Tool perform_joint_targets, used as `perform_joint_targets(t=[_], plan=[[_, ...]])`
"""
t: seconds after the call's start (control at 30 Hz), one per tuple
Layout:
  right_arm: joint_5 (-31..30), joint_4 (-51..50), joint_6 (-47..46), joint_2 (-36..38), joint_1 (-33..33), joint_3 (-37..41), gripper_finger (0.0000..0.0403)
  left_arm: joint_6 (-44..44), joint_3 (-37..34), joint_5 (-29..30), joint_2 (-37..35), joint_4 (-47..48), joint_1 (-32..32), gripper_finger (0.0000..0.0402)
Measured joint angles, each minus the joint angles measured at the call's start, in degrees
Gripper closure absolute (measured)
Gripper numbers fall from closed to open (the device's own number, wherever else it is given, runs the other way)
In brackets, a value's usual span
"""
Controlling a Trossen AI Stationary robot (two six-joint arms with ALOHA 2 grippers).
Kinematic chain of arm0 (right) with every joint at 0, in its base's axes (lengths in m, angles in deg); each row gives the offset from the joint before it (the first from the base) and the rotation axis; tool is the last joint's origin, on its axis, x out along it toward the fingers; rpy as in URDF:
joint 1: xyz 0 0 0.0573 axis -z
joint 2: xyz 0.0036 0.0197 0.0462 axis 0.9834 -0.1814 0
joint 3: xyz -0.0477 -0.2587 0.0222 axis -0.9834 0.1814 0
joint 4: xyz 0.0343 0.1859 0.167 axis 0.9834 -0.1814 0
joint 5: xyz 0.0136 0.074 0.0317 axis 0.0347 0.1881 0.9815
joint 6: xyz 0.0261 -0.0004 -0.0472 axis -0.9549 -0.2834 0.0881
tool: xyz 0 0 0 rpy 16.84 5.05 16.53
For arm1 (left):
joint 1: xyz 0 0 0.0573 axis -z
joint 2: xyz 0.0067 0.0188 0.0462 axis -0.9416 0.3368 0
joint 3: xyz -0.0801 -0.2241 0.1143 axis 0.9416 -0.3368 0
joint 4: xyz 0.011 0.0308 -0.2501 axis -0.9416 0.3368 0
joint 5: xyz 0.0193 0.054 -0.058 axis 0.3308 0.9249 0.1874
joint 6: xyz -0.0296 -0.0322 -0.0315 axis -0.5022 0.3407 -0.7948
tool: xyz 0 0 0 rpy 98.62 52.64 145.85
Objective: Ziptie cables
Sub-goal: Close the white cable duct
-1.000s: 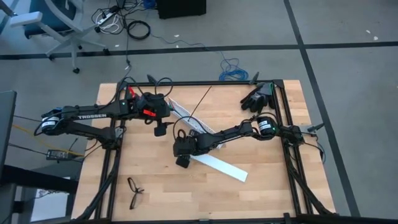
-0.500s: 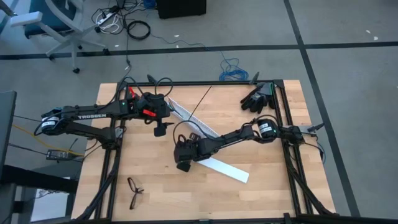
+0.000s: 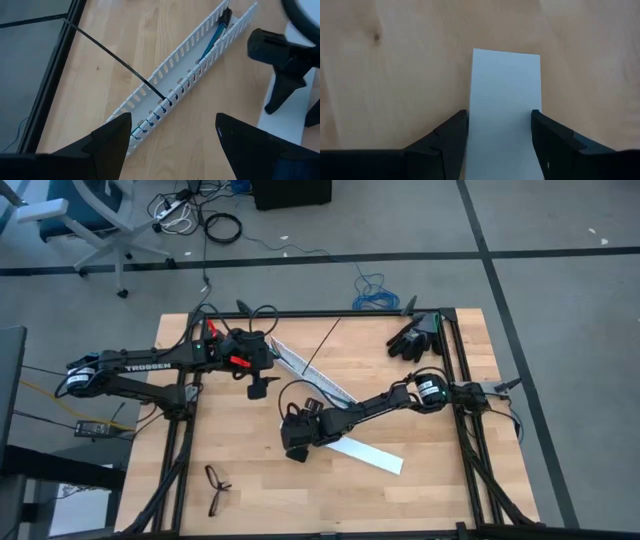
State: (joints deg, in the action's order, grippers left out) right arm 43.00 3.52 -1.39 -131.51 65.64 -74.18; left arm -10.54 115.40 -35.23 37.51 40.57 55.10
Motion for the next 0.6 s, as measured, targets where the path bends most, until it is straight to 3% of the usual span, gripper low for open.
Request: perform_joint_targets(t=[0.37, 0.6], plan=[[-1.4, -5.1, -0.4, 2.1, -0.4, 0.3, 0.0269, 0.2, 0.0, 0.0, 0.0, 0.1, 0.0, 0.0101], [-2.6, -8.4, -2.9, 2.1, 0.5, 0.2, 0.0266, 0.2, 0.0, 0.0, 0.0, 0.1, 0.0, 0.0101]])
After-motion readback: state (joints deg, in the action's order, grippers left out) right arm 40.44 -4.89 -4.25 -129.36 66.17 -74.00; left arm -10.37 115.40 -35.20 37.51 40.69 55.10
